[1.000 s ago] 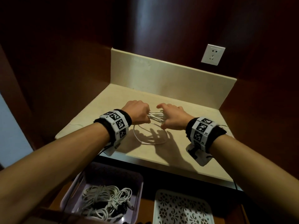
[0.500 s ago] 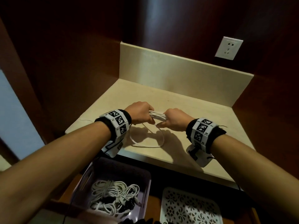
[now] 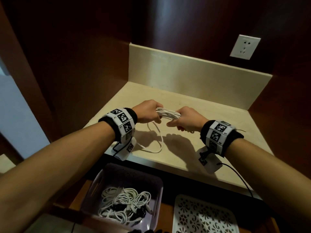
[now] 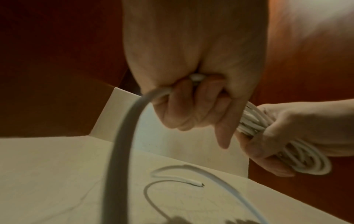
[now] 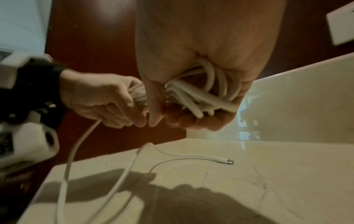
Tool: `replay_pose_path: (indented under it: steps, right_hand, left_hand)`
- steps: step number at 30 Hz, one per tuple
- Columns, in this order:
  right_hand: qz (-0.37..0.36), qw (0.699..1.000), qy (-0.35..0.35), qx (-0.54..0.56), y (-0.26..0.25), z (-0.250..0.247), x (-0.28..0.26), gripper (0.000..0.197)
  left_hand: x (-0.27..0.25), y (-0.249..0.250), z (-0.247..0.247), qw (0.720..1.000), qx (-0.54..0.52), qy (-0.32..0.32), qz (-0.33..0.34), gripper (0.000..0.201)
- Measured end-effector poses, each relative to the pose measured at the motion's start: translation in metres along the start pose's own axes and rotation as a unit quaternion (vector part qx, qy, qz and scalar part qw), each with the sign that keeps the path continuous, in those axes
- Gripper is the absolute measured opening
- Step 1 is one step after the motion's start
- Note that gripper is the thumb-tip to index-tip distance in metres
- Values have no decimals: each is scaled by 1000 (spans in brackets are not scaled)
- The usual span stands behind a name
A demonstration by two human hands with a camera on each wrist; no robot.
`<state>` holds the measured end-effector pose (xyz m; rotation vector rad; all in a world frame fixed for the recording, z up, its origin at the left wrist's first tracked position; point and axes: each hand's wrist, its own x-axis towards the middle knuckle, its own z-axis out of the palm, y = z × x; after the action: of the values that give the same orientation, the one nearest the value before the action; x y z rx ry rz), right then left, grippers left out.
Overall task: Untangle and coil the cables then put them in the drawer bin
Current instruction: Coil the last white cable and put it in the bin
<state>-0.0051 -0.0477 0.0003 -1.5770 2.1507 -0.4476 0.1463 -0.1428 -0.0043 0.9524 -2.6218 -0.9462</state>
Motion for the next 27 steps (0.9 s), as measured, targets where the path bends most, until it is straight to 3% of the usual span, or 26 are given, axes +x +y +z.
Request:
replay_pose_path:
  steps: [4,9,14,21,27]
  right_hand:
    - [-4,983,-64,174,0,2,-2,9]
    - [-29,956,-119,265,3,8,1,36]
    - [-30,935,-182,303,0,13,6,48]
    - [1,974,-196,114,-11,23,19,36]
    - [8,979,-198,-54,-18,22,21,32]
  left_hand:
    - [-1,-1,-3,999,21,34,22,12]
    - [-6,0,-6,997,40,51,37,16]
    - [-10,-4,-11,996,54,56,38,20]
    - [-16,-17,-10,995,89,34,36,25]
    - [-20,-22,-14,987,154,4,48,22]
